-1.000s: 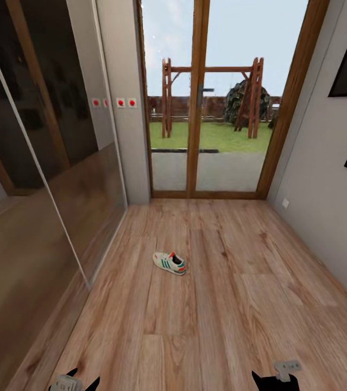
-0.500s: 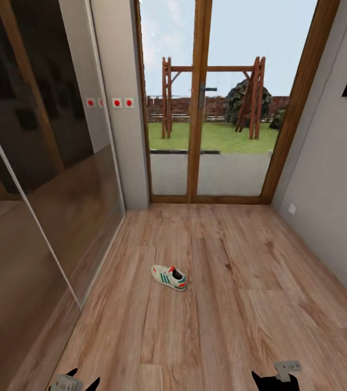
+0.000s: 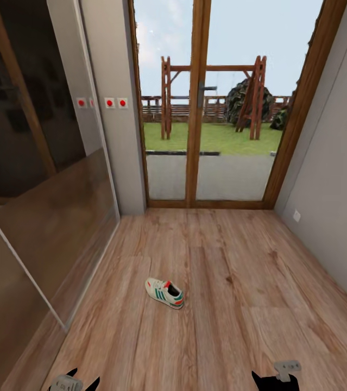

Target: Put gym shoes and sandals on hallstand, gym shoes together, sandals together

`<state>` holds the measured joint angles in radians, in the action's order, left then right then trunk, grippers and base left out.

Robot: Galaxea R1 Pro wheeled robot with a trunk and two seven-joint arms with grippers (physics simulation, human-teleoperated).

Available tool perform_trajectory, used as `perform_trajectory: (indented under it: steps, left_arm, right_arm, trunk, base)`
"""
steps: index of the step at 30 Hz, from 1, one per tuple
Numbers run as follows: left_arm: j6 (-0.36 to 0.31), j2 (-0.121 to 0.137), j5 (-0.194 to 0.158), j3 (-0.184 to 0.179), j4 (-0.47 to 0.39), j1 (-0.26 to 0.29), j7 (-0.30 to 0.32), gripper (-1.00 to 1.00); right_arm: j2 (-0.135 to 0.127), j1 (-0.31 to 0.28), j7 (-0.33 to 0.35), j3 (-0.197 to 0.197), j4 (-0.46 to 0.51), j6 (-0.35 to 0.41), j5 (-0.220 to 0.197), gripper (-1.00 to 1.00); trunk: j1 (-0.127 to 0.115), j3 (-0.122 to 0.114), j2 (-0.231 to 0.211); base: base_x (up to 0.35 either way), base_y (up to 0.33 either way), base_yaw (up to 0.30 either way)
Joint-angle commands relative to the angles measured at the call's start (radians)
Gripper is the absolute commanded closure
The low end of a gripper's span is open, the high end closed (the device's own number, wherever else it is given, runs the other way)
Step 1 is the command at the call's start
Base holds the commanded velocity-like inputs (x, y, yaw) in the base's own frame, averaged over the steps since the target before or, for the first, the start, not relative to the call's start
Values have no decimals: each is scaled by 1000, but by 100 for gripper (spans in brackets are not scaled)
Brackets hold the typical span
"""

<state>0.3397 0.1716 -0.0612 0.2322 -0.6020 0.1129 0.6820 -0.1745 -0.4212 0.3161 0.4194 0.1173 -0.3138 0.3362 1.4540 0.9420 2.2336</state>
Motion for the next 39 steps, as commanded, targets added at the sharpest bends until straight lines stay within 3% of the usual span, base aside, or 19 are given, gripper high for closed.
perform_trajectory:
  steps: [1,13,31,39]
  left_arm:
    - [-1,0,-6,2,1,1,8,-100]
    - [-1,0,-6,2,1,1,8,-100]
    - [-1,0,-6,2,1,1,8,-100]
    - [-1,0,-6,2,1,1,8,-100]
  right_arm:
    - [0,-1,5,9,-1,-3,7,-100]
    - [1,-1,5,9,-1,-3,7,-100]
    - [1,-1,5,9,-1,-3,7,-100]
    - [1,-1,5,9,-1,-2,7,-100]
  trunk:
    - [0,1,0]
    - [0,1,0]
    - [0,1,0]
    - [0,1,0]
  base:
    - [260,-166,0]
    - [236,-190,79]
    - [222,-200,258]
    - [74,-209,270]
